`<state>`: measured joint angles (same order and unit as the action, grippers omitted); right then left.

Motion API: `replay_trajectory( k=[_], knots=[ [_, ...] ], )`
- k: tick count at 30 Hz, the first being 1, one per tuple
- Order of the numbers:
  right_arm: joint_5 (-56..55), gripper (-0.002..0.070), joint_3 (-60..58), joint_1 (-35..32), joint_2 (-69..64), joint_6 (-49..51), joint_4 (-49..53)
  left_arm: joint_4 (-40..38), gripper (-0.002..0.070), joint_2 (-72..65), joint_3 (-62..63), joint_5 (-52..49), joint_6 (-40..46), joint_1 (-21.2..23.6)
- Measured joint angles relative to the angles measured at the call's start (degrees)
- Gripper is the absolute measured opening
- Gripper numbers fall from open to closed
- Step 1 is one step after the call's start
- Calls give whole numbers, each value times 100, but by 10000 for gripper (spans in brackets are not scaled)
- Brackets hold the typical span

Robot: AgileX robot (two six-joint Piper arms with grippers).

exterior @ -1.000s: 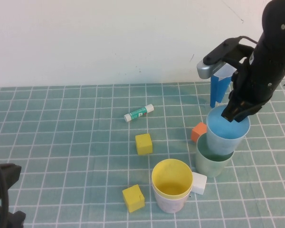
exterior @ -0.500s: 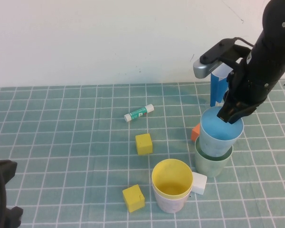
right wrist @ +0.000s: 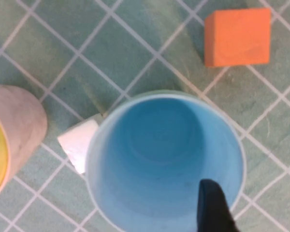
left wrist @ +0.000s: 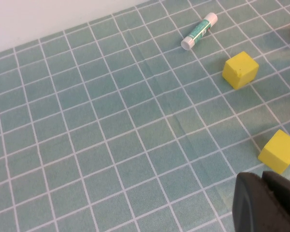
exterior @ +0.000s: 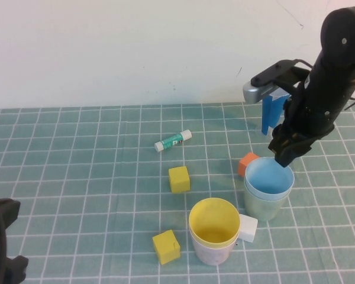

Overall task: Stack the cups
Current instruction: Pick up the green cup, then place the green cup on the blue cup

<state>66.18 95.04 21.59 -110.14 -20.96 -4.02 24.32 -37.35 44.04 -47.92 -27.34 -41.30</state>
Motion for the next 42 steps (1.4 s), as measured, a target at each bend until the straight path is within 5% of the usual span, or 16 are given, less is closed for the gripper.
replay_trajectory(
  k=[14, 22, 35, 42],
  knots=[
    [-46, 346, 0, -50, -822, -24, -329, -10, -1, 0, 0, -35, -24, 0],
    [-45, 44, -10, -50, -794, -346, -510, -10, -1, 0, 0, -163, -24, 0],
    [416, 32, 323, -14, 1081, -420, -551, -10, -1, 0, 0, -172, -24, 0],
    [495, 32, 336, 732, 1219, -510, -790, -10, -1, 0, 0, -172, -24, 0]
  ],
)
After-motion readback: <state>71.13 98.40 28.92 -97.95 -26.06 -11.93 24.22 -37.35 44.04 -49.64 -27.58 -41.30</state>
